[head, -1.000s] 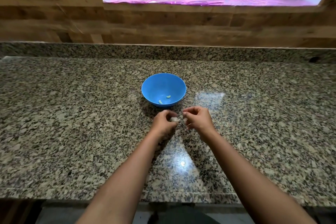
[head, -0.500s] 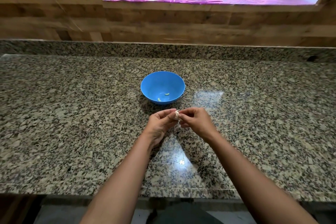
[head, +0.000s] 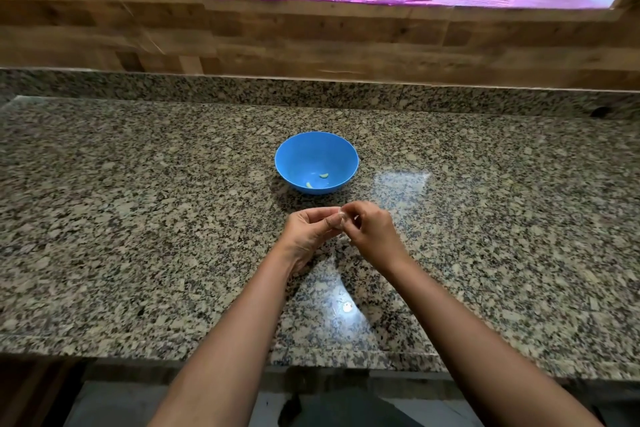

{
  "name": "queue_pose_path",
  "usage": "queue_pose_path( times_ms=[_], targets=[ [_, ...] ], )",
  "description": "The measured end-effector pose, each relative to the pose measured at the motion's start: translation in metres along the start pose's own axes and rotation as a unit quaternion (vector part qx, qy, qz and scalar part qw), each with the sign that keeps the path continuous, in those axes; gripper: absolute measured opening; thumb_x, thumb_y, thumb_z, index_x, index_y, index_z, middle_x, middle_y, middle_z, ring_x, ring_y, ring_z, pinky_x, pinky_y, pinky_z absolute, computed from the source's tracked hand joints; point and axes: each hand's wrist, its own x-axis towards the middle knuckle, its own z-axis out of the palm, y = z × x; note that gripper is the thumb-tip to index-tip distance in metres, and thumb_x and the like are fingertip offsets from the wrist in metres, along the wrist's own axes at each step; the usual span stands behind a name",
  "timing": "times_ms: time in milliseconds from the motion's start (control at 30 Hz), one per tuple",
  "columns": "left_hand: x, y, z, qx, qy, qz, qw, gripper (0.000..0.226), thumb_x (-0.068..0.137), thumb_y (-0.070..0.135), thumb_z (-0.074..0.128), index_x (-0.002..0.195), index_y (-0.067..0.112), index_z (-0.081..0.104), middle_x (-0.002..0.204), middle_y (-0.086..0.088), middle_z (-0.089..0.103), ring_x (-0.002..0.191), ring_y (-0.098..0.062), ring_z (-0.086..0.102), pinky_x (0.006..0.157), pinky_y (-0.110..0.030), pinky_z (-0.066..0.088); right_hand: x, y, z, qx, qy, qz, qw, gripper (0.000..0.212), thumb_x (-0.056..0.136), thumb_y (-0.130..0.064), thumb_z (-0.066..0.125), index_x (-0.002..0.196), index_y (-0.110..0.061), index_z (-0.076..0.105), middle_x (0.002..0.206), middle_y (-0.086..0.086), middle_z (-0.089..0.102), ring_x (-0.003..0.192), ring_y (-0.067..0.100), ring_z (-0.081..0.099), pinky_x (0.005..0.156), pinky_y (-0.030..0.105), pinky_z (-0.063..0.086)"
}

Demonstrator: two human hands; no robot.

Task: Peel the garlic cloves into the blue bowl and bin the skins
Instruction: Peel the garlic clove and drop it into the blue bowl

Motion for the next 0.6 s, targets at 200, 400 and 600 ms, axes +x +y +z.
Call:
queue_pose_path(
  times_ms=[200,400,600],
  targets=[
    [0.002,-0.008,-0.004,0.005,0.011,0.011,1.0,0.018,0.083,-0.005,0.062,0.101,-0.003,0.063,0.086,-0.011,0.071,0.074,-0.015,0.069,0.075,-0.022,0.057,0.002,0.002,-0.001,0.074,0.005,0.069,0.995,0.014,0.09,-0.013,0.061,0.1,-0.004,0.065,0.084,0.002,0.061,0.064,0.005,0.059,0.054,0.012,0.051],
    [0.014,-0.029,-0.022,0.361,0.156,0.113,0.913,0.04,0.085,0.018,0.068,0.124,0.017,0.056,0.124,-0.007,0.053,0.105,-0.018,0.056,0.089,-0.033,0.051,0.001,0.016,-0.004,0.045,-0.04,0.172,0.983,0.009,0.088,-0.01,0.062,0.093,-0.003,0.066,0.084,0.005,0.065,0.068,0.01,0.059,0.067,0.024,0.055],
    [0.005,-0.049,-0.026,0.57,0.155,0.207,0.78,0.056,0.091,0.014,0.058,0.142,0.015,0.036,0.142,-0.011,0.036,0.125,-0.022,0.042,0.099,-0.03,0.04,-0.01,0.028,0.003,-0.038,-0.069,0.142,0.987,0.01,0.087,0.002,0.058,0.087,-0.002,0.067,0.08,-0.001,0.059,0.073,0.009,0.058,0.059,0.004,0.043]
  ],
)
